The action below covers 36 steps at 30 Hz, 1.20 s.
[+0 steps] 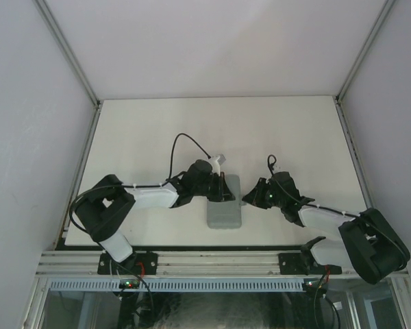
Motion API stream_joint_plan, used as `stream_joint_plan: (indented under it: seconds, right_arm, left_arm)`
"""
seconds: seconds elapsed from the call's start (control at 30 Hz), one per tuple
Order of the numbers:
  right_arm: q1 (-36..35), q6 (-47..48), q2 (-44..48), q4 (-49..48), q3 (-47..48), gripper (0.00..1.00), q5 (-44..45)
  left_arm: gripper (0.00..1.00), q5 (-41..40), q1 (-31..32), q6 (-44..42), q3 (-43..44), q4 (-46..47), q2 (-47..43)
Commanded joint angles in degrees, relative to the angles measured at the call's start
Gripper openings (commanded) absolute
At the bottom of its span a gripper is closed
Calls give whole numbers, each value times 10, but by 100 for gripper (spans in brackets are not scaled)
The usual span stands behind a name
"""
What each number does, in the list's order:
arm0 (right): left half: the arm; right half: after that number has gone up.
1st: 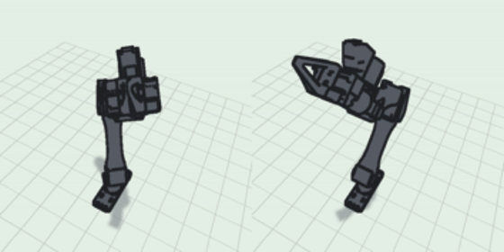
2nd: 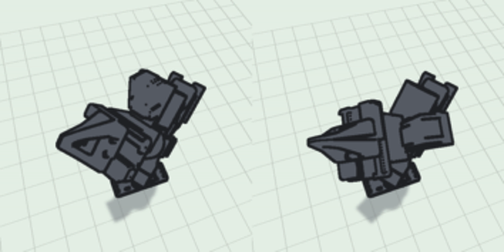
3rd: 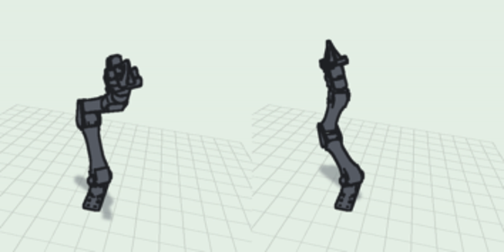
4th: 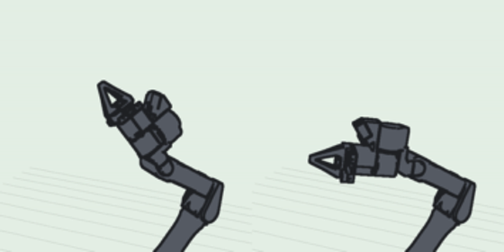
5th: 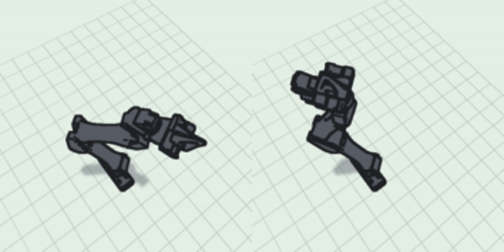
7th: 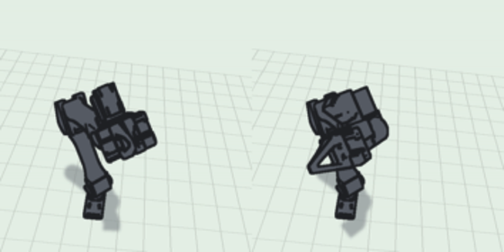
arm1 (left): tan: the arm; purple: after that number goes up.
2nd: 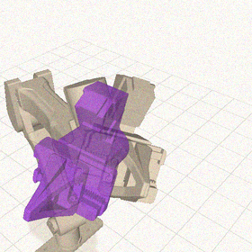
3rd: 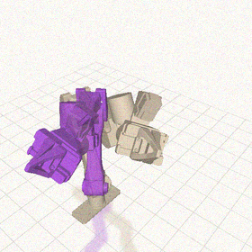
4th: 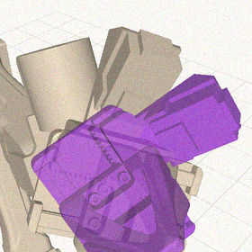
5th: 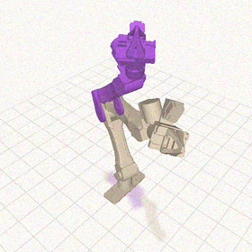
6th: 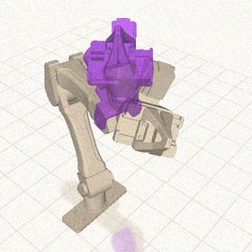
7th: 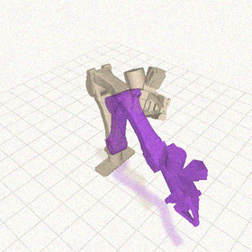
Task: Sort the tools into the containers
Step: Close the storage box at the center of the board.
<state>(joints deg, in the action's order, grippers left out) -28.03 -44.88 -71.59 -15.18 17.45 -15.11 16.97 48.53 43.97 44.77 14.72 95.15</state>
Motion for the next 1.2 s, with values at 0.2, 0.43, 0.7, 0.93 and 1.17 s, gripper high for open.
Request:
stream_joint_plan:
  seconds: [0.2, 0.43, 0.7, 0.93, 1.17]
  right_arm:
    - [-7, 27, 116, 120, 15, 38, 65]
    - [-15, 13, 157, 123, 12, 51, 56]
    - [-20, 7, 156, 111, 13, 55, 67]
    - [-25, 2, 172, 119, 12, 64, 82]
    - [-42, -6, 181, 117, 14, 71, 101]
  left_arm:
    - [0, -87, 2, -35, -28, -97, 28]
    - [0, -104, 2, -35, -51, -85, 26]
    - [2, -124, 2, -51, -35, -120, -58]
    - [7, -169, 2, -108, -4, -199, -154]
    - [20, -214, 0, -121, -26, -238, -219]
